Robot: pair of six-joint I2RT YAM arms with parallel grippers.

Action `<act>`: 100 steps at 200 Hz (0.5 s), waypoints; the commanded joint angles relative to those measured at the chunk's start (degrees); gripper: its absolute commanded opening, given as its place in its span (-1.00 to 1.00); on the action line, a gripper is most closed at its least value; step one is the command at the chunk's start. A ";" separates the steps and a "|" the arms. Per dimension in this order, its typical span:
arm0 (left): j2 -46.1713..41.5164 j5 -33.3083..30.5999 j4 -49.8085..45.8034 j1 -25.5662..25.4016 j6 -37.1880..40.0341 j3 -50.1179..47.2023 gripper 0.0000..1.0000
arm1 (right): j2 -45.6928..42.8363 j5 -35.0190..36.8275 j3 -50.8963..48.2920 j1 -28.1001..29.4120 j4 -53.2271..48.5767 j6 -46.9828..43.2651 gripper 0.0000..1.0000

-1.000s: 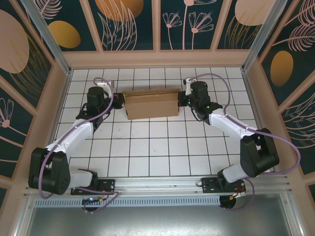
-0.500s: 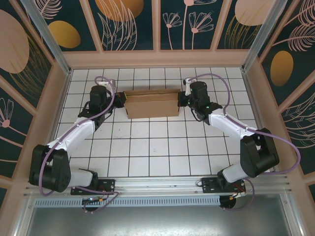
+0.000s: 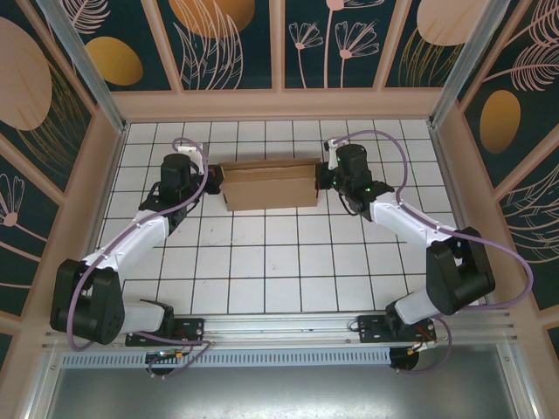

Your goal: Fold the paper box

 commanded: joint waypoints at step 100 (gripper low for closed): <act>0.93 -5.59 -10.62 -0.34 6.45 0.67 -1.00 | 3.34 0.90 -0.62 0.99 -10.60 -2.81 -1.00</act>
